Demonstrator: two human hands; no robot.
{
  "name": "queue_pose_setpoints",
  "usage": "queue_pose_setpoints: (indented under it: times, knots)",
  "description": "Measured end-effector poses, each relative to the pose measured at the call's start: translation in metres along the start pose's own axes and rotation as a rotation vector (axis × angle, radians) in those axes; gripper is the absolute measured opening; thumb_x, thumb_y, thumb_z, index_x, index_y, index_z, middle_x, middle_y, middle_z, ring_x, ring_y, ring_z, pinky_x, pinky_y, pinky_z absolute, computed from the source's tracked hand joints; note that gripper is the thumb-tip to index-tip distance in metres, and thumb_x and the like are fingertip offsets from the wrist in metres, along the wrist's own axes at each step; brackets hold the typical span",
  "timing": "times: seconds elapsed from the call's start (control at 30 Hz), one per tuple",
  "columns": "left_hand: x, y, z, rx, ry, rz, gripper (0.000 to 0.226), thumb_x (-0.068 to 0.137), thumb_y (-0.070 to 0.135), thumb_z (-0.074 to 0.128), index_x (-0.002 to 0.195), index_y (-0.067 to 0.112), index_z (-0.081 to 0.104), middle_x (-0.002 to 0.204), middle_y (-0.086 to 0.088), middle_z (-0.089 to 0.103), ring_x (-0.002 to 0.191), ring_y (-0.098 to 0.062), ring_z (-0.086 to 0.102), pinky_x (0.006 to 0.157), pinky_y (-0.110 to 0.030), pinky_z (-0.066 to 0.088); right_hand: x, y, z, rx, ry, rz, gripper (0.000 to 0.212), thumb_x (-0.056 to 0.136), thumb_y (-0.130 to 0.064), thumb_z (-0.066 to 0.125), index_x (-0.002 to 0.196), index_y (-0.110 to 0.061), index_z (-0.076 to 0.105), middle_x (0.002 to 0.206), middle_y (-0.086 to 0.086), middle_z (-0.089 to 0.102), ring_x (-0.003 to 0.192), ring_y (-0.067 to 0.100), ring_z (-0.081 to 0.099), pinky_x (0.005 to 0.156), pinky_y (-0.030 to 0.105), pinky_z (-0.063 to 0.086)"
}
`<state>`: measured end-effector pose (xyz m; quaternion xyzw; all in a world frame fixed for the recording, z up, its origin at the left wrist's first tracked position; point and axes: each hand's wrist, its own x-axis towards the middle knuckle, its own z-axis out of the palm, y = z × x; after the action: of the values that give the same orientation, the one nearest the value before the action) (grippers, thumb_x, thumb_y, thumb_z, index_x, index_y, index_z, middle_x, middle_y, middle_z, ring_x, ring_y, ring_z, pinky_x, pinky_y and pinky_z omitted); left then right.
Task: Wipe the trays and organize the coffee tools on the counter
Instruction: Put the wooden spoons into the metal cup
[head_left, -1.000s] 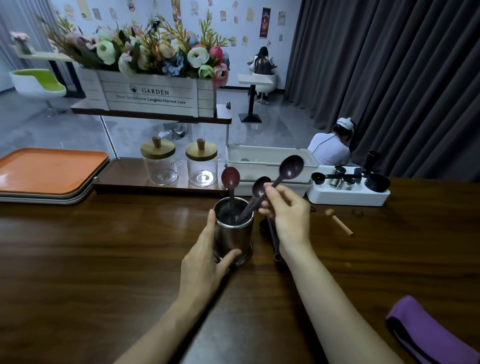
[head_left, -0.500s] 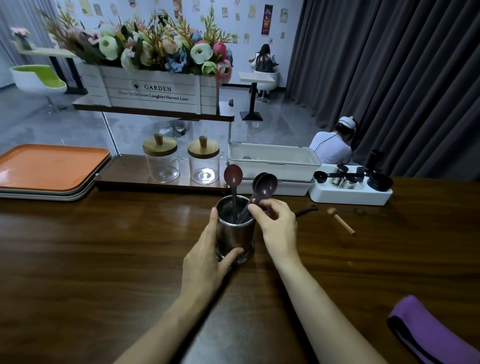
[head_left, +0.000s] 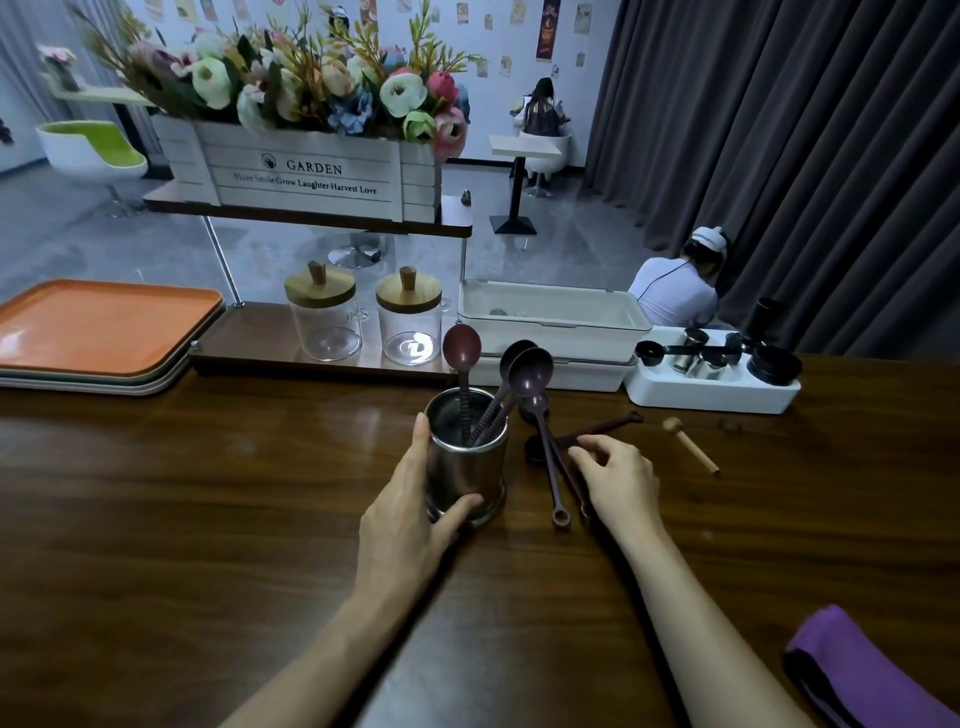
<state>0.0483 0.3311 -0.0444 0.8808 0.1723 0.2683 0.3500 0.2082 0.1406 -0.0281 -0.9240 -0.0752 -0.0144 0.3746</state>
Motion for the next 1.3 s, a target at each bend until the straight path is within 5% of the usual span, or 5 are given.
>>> queue_pose_setpoints:
  times: [0.43,0.7,0.93,1.17,1.3]
  knots:
    - [0.001,-0.001,0.002,-0.001,0.033,0.016,0.124,0.075,0.049,0.083,0.142,0.071,-0.018,0.143,0.011,0.059,0.110,-0.008,0.064,0.084,-0.018,0.042,0.018,-0.013,0.007,0.121,-0.182,-0.022,0.043,0.097,-0.024,0.062,0.139,-0.030,0.057,0.076,-0.008,0.059,0.074,0.012,0.060,0.063,0.029,0.046]
    - [0.002,-0.001,0.001,0.005,-0.016,-0.013,0.122,0.077,0.048,0.082,0.143,0.069,-0.019,0.139,0.008,0.061,0.084,0.011,0.056,0.071,0.002,0.033,0.012,-0.009,0.002,0.373,-0.140,-0.009,0.050,0.094,-0.013,0.053,0.141,-0.030,0.057,0.070,-0.003,0.051,0.049,0.006,0.040,0.046,0.019,0.035]
    - [0.001,-0.003,0.000,-0.007,-0.036,-0.013,0.121,0.077,0.050,0.080,0.146,0.065,-0.019,0.137,0.010,0.061,0.075,0.020,0.049,0.070,0.000,0.035,0.003,-0.010,-0.007,0.047,-0.111,0.061,0.044,0.102,-0.027,0.050,0.145,-0.035,0.051,0.096,0.000,0.072,0.090,0.021,0.063,0.078,0.036,0.048]
    - [0.001,0.001,-0.002,-0.004,-0.037,0.000,0.121,0.078,0.049,0.081,0.145,0.065,-0.019,0.145,0.009,0.057,0.085,0.010,0.053,0.075,-0.004,0.034,-0.010,-0.008,-0.005,0.402,-0.069,0.130,0.042,0.103,-0.018,0.053,0.145,-0.023,0.054,0.125,0.012,0.063,0.115,0.031,0.059,0.096,0.042,0.051]
    - [-0.001,0.000,-0.003,-0.001,-0.039,0.027,0.121,0.079,0.049,0.080,0.145,0.063,-0.020,0.145,0.008,0.057,0.095,0.012,0.051,0.084,-0.015,0.040,-0.019,-0.012,-0.010,0.508,-0.007,0.136,0.043,0.103,-0.019,0.052,0.146,-0.023,0.053,0.089,0.012,0.064,0.078,0.022,0.062,0.064,0.023,0.047]
